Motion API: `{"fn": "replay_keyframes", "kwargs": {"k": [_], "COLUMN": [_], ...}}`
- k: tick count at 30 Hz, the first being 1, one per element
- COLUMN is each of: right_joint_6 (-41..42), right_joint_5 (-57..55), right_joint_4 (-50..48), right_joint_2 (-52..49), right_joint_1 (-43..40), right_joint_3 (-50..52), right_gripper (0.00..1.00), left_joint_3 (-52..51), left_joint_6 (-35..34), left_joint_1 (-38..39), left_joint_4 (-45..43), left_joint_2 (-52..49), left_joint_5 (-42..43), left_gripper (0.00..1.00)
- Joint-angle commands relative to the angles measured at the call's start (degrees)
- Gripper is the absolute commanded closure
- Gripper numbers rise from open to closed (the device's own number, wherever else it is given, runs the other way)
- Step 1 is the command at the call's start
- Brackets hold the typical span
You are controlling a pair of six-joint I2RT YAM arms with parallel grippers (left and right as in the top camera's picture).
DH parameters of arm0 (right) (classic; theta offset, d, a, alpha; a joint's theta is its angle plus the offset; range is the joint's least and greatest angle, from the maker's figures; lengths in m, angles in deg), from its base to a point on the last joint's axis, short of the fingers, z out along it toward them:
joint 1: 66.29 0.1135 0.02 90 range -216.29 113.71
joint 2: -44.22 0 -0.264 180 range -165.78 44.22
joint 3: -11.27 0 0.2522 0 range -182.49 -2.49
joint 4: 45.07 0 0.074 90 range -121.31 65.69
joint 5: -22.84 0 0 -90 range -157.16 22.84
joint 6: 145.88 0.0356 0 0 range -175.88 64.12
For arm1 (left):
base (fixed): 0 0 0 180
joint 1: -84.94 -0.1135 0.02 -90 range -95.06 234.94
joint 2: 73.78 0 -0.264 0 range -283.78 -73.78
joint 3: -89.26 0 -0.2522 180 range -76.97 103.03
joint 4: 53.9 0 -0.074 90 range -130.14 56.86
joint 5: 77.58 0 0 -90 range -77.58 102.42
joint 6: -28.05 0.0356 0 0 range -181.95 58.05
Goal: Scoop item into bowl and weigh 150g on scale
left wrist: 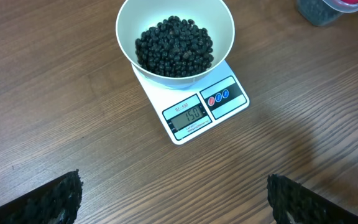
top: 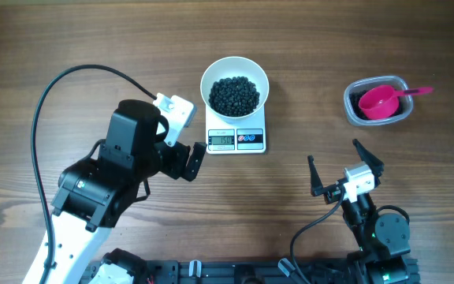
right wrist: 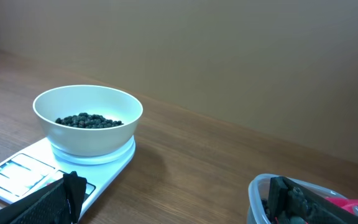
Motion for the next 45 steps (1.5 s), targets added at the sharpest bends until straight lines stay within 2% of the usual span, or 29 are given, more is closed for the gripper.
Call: {"fn": "replay_keyframes", "kwargs": {"k": [1, 8, 11, 14, 16, 21, 23, 26, 30, 32, 35, 39, 45], "right_joint_6": [-0.3, -0.3, -0.3, -0.3, -0.3, -0.3, -0.3, -0.3, -0.3, -0.3, -0.3, -0.3, -0.3], "right_joint_5": [-0.8, -0.8, -0.8, -0.8, -0.8, -0.8, -0.8, -0.8, -0.8, -0.8, -0.8, -0.8, -0.8], "right_joint_4": [-0.2, -0.2, -0.2, -0.2, -0.2, -0.2, -0.2, -0.2, -0.2, -0.2, -0.2, -0.2, -0.2], "right_joint_2": [0.7, 0.7, 0.7, 0.7, 0.7, 0.7, 0.7, 0.7, 0.7, 0.7, 0.7, 0.7, 0.7], "right_joint_1": [0.3, 0.3, 0.3, 0.3, 0.3, 0.3, 0.3, 0.3, 0.3, 0.3, 0.3, 0.3, 0.3], "right_joint_3": [0.5, 0.5, 0.5, 0.5, 0.5, 0.5, 0.5, 0.5, 0.5, 0.5, 0.5, 0.5, 0.5], "right_gripper": [0.00, 0.00, 0.00, 0.00, 0.00, 0.00, 0.00, 0.00, 0.00, 0.00, 0.00, 0.00, 0.00], "left_joint_3": [0.7, 0.6, 0.1, -1.7, -4.6, -14.8, -20.7, -31.8, -48.7, -55.4, -61.8, -63.2, -63.2], "left_joint_6": [0.5, 0.5, 0.5, 0.5, 0.4, 0.3, 0.3, -0.8, -11.2, -13.6, -13.7, -13.7, -13.7], "left_joint_1": [-0.3, -0.3, -0.3, -1.3, -4.8, -15.9, -19.6, -22.7, -22.8, -22.8, -22.8, -22.8, -22.8], "left_joint_4": [-0.2, -0.2, 0.1, 0.0, -0.4, -0.9, -6.4, -21.0, -45.2, -56.4, -67.3, -67.3, -58.8], "left_joint_2": [0.2, 0.3, 3.4, 13.0, 21.0, 36.9, 42.1, 48.8, 52.9, 54.1, 54.7, 55.1, 59.3], "left_joint_5": [0.7, 0.7, 0.7, 0.7, 1.2, 11.0, 15.0, 16.8, 12.7, 10.3, 6.6, 5.7, 4.4], "left_gripper": [0.00, 0.00, 0.00, 0.00, 0.00, 0.00, 0.00, 0.00, 0.00, 0.00, 0.00, 0.00, 0.00]}}
